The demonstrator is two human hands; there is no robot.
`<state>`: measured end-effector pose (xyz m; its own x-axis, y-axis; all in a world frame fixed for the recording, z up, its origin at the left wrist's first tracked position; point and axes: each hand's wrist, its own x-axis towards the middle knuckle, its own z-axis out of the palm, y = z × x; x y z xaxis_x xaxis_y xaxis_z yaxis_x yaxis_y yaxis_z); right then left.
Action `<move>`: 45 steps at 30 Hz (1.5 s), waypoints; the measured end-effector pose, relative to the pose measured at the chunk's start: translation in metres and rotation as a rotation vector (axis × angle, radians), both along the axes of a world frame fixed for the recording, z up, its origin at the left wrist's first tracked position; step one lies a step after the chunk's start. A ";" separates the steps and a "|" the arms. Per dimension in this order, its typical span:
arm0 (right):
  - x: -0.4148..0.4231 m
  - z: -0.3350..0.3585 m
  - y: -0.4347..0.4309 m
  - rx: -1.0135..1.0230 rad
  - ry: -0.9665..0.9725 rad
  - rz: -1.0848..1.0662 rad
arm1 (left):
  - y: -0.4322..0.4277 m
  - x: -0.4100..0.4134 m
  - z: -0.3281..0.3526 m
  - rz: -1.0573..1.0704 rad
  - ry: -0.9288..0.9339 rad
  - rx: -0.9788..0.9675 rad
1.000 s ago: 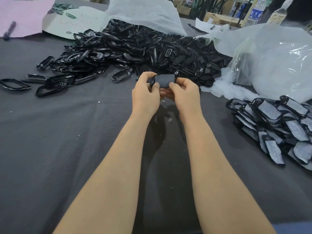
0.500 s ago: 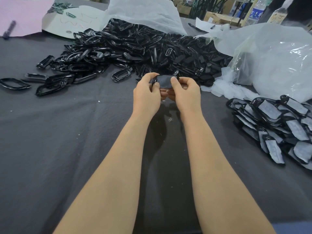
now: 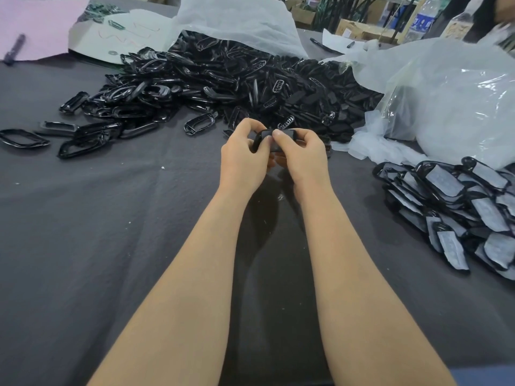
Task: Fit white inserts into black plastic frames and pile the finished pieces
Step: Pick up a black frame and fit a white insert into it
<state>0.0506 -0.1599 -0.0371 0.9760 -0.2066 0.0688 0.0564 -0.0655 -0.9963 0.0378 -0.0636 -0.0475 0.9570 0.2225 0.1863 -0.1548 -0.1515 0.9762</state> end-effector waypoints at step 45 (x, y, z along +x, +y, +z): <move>0.005 -0.004 -0.004 -0.275 -0.045 0.039 | 0.002 -0.001 0.002 0.053 0.030 -0.045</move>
<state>0.0555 -0.1637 -0.0415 0.9776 -0.1365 0.1601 0.1075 -0.3300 -0.9378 0.0366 -0.0611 -0.0459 0.9485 0.2807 0.1466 -0.1185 -0.1145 0.9863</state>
